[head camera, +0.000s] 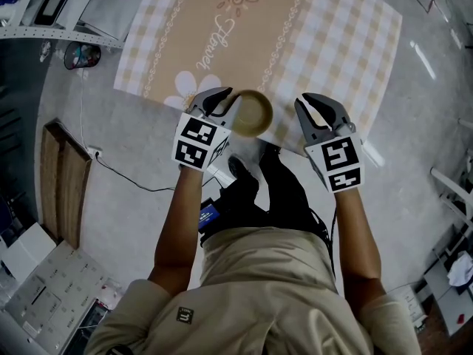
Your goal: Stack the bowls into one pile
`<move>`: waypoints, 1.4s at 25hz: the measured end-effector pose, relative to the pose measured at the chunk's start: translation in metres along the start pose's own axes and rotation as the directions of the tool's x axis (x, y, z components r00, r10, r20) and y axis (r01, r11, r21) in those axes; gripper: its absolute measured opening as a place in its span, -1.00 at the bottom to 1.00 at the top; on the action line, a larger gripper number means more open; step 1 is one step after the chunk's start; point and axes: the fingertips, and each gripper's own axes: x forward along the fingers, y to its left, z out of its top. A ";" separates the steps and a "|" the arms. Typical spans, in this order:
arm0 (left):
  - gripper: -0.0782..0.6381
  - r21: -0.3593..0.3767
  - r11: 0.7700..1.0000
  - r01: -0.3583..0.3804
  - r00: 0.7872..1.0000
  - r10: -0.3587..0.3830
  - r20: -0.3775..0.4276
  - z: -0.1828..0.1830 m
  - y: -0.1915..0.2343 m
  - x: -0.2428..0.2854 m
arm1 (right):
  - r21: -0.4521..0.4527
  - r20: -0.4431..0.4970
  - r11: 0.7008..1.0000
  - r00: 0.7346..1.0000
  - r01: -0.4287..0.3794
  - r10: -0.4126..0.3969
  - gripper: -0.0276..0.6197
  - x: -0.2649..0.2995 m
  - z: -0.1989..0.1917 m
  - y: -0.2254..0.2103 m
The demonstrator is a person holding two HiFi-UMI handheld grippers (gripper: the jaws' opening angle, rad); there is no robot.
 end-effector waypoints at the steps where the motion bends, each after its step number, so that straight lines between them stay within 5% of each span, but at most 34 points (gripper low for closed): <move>1: -0.60 0.008 1.000 -0.005 1.000 0.005 0.006 0.004 0.000 -0.003 | -0.002 0.003 1.000 1.000 0.000 0.000 -0.75 -0.002 0.002 0.001; 9: -0.60 0.078 0.996 -0.051 0.993 0.042 0.111 0.049 -0.004 -0.058 | -0.034 0.059 0.999 0.998 -0.011 0.013 -0.75 -0.025 0.031 0.018; 16: -0.61 0.125 0.985 -0.118 0.966 0.085 0.245 0.086 -0.010 -0.144 | -0.072 0.145 0.997 0.988 -0.039 0.049 -0.85 -0.059 0.078 0.053; 22: -0.76 0.147 0.964 -0.221 0.919 0.155 0.363 0.097 -0.013 -0.231 | -0.144 0.222 0.985 0.966 -0.100 0.130 -0.90 -0.098 0.127 0.103; 28: -0.76 0.158 0.921 -0.355 0.848 0.246 0.470 0.104 -0.011 -0.315 | -0.237 0.308 0.963 0.930 -0.129 0.201 -0.91 -0.145 0.176 0.153; 35: -0.76 0.213 0.881 -0.422 0.786 0.239 0.570 0.117 -0.037 -0.399 | -0.311 0.384 0.943 0.892 -0.121 0.241 -0.91 -0.201 0.213 0.202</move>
